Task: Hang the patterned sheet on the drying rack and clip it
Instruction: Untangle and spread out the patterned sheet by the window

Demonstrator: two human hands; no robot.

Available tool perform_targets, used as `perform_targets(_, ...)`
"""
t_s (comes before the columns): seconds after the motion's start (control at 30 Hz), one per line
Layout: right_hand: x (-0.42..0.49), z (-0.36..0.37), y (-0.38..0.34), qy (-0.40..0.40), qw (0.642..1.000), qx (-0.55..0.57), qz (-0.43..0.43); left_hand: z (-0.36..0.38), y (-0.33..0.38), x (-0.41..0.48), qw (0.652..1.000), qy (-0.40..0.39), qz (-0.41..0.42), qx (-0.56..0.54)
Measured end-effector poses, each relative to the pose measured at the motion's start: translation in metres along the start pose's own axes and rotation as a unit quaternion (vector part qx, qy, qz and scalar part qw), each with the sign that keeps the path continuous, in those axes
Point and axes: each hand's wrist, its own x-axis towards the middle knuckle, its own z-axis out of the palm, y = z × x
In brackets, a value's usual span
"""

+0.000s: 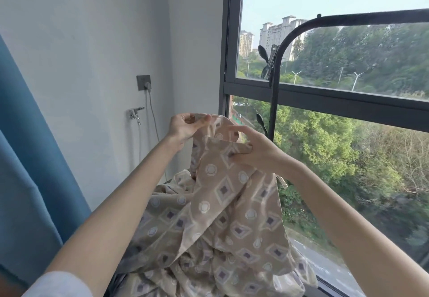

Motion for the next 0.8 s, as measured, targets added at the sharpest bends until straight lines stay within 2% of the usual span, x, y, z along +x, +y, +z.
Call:
perform_targets(0.07, -0.001, 0.009, 0.005, 0.002, 0.999, 0.027, 0.034, -0.002, -0.003, -0.003, 0.999, -0.035, -0.023, -0.023)
perform_targets(0.13, 0.001, 0.017, 0.008, 0.048, 0.997, 0.055, 0.038, -0.004, -0.005, -0.008, 0.996, -0.065, -0.042, -0.032)
perform_targets(0.2, 0.005, 0.022, 0.005, 0.115, 0.99, 0.082, 0.018, -0.008, -0.008, -0.013, 0.994, -0.088, -0.05, -0.031)
perform_targets(0.27, 0.006, 0.023, -0.003, 0.147, 0.982, 0.121, -0.016, -0.011, -0.007, -0.019, 0.992, -0.106, -0.051, -0.036)
perform_targets(0.4, 0.014, 0.028, 0.0, 0.168, 0.971, 0.161, -0.045, -0.009, -0.012, -0.025, 0.991, -0.122, -0.046, -0.038)
perform_targets(0.53, 0.013, 0.029, -0.003, 0.151, 0.963, 0.21, -0.079, -0.013, -0.014, -0.027, 0.989, -0.136, -0.054, -0.016)
perform_targets(0.63, 0.016, 0.03, -0.005, 0.155, 0.966, 0.191, -0.08, -0.017, -0.014, -0.028, 0.987, -0.15, -0.06, -0.027)
perform_targets(0.8, 0.019, 0.042, 0.003, 0.219, 0.965, 0.143, -0.009, -0.017, -0.013, -0.031, 0.982, -0.169, -0.064, -0.059)
